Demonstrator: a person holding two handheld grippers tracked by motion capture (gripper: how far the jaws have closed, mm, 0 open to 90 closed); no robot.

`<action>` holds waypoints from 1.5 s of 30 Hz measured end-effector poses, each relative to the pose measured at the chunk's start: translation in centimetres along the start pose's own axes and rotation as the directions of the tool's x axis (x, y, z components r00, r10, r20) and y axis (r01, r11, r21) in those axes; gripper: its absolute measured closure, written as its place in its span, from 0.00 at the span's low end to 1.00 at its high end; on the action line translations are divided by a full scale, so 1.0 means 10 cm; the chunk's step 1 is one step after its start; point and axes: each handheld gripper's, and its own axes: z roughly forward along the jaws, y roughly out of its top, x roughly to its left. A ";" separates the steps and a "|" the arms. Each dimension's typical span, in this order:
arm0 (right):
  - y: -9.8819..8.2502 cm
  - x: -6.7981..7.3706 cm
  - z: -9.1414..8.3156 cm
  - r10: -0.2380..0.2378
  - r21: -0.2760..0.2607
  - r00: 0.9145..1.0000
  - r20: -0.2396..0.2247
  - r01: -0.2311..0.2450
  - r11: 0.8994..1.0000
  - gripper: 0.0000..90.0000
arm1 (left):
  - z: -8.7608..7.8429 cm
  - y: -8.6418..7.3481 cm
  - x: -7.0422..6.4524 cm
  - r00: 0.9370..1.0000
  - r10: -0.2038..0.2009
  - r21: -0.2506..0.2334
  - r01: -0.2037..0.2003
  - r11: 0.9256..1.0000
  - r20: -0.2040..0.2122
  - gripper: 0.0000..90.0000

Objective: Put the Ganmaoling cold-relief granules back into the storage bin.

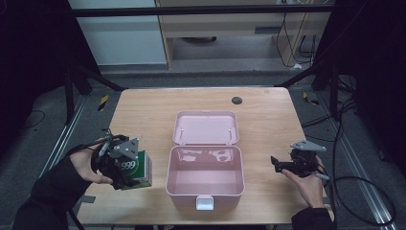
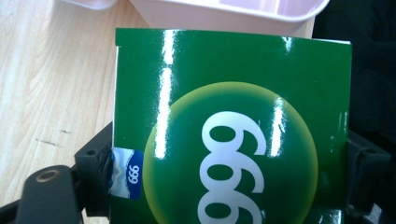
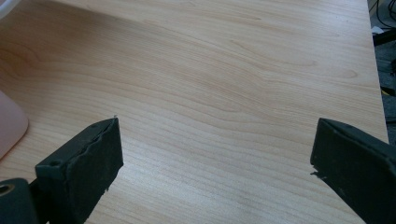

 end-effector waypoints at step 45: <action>-0.01 -0.02 0.00 -0.002 -0.003 1.000 0.005 0.002 1.000 0.03 | -0.22 0.81 0.04 0.997 0.073 -0.069 -0.072 0.995 0.018 0.16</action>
